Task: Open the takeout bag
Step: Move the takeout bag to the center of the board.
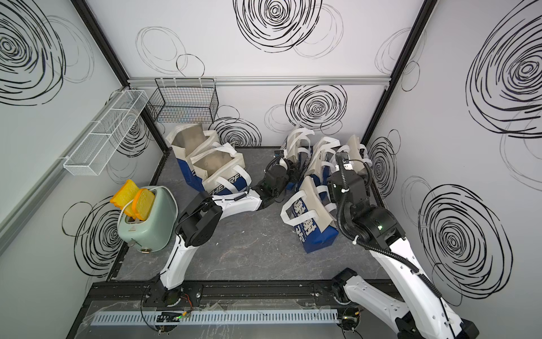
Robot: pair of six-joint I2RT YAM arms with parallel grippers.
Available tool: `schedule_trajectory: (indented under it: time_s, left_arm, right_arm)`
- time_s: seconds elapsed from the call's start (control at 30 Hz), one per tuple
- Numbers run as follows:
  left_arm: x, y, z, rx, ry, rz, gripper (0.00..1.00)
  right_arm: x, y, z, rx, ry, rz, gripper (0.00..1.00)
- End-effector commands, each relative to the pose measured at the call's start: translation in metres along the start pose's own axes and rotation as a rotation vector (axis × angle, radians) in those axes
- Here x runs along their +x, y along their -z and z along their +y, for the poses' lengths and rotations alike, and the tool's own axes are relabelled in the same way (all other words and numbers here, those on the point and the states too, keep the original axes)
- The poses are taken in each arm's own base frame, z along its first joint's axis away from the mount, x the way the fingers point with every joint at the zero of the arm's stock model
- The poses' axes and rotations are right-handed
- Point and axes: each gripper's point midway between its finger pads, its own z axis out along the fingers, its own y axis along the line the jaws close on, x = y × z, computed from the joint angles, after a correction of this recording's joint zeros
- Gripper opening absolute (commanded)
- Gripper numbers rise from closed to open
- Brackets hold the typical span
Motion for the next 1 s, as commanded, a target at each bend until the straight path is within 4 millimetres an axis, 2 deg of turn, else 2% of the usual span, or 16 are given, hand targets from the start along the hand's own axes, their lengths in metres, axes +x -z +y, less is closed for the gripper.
schedule_trajectory:
  time_s: [0.0, 0.3, 0.5, 0.53, 0.7, 0.83, 0.97]
  left_arm:
    - [-0.015, -0.005, 0.007, -0.038, -0.022, -0.063, 0.44]
    - [-0.026, -0.006, 0.023, -0.071, -0.025, -0.097, 0.28]
    - [-0.037, 0.010, 0.033, -0.077, -0.038, -0.097, 0.05]
    - [-0.042, 0.016, 0.036, -0.081, -0.046, -0.099, 0.00]
    - [-0.053, 0.057, 0.048, -0.102, -0.075, -0.085, 0.00]
    - [-0.059, 0.098, 0.053, -0.097, -0.118, -0.069, 0.00]
    - [-0.059, 0.140, 0.054, -0.092, -0.147, -0.048, 0.00]
  right_arm:
    - [0.000, -0.001, -0.001, 0.001, 0.001, -0.008, 0.68]
    - [0.002, -0.003, 0.003, -0.010, 0.018, -0.009, 0.68]
    - [-0.006, -0.002, 0.020, -0.105, 0.055, -0.070, 0.68]
    - [-0.009, -0.001, 0.028, -0.147, 0.065, -0.091, 0.67]
    - [-0.026, 0.011, 0.064, -0.364, 0.080, -0.199, 0.66]
    - [-0.034, 0.031, 0.113, -0.622, 0.135, -0.276, 0.61]
    - [-0.034, 0.043, 0.148, -0.757, 0.191, -0.344, 0.61]
